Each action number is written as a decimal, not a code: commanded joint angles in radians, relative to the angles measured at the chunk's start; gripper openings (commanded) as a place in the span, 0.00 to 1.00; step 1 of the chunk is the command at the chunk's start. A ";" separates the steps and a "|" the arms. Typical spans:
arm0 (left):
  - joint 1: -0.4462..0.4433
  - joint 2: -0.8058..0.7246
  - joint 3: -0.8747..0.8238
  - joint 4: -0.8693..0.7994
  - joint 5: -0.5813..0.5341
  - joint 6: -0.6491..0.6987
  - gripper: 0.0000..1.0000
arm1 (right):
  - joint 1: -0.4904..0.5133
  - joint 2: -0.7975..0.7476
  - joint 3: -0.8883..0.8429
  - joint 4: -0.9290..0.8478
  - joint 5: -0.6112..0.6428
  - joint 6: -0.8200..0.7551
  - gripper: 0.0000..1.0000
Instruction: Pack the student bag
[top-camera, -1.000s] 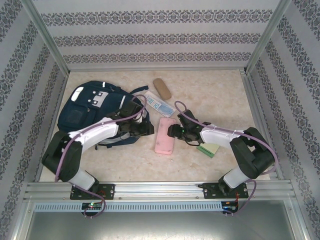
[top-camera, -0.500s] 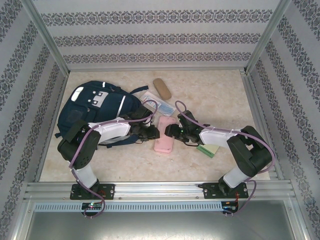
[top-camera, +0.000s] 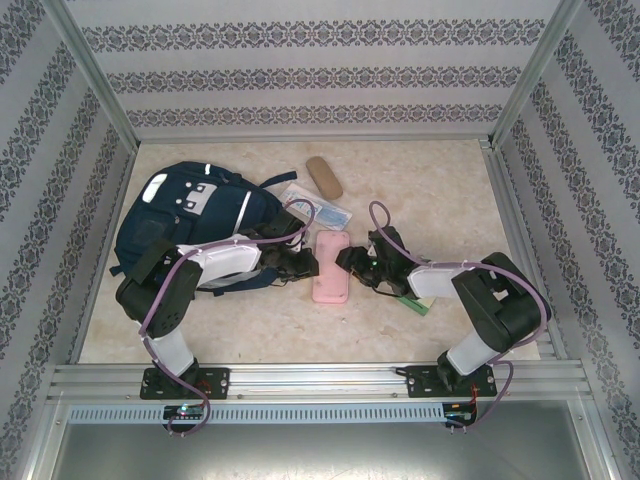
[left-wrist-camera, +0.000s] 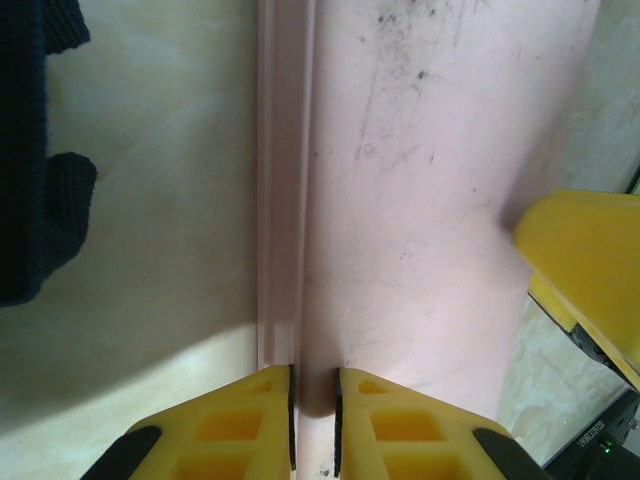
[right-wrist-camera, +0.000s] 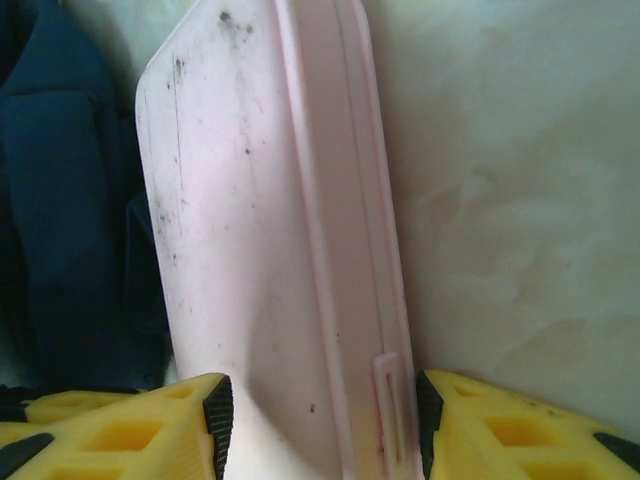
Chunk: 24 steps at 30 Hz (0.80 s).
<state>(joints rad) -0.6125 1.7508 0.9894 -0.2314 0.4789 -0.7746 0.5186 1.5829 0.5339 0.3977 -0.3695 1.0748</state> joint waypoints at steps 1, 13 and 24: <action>0.000 0.052 0.006 0.009 0.005 0.027 0.17 | 0.034 -0.063 0.007 0.160 -0.219 0.055 0.51; 0.023 0.036 0.016 -0.030 0.006 0.063 0.19 | 0.018 -0.063 -0.015 0.051 -0.190 -0.004 0.51; 0.023 -0.011 0.058 -0.110 -0.020 0.098 0.21 | 0.009 -0.072 0.072 -0.213 -0.080 -0.125 0.42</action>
<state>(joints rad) -0.5938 1.7779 1.0107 -0.2802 0.4835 -0.7078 0.5323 1.5215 0.5720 0.2352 -0.4801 0.9985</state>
